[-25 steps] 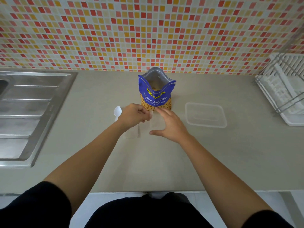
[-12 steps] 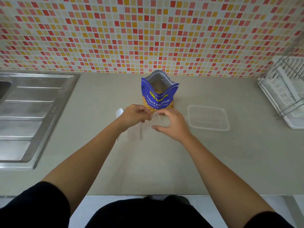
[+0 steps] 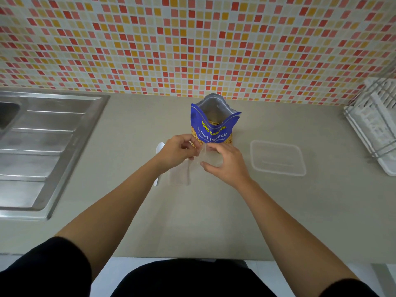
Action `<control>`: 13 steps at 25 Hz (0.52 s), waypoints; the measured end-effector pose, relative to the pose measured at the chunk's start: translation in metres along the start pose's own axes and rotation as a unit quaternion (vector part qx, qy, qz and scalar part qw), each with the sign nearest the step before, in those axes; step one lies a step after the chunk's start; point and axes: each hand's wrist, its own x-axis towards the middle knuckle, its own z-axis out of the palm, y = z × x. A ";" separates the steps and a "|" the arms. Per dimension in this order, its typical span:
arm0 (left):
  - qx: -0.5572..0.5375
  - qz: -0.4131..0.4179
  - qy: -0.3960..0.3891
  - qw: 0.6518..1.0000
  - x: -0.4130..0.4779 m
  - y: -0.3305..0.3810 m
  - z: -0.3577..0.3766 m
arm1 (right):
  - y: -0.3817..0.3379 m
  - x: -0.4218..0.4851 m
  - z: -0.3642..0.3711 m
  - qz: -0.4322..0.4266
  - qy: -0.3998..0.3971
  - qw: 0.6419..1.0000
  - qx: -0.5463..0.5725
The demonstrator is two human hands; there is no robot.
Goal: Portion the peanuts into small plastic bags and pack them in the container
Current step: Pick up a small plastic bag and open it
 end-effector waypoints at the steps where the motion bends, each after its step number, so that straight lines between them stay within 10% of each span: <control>1: 0.005 0.006 -0.002 1.000 0.000 -0.001 0.000 | 0.000 0.000 0.001 -0.004 -0.011 1.000 -0.019; 13: 0.021 0.010 -0.023 0.999 0.000 -0.007 -0.003 | -0.006 0.004 0.009 -0.001 -0.014 0.993 -0.116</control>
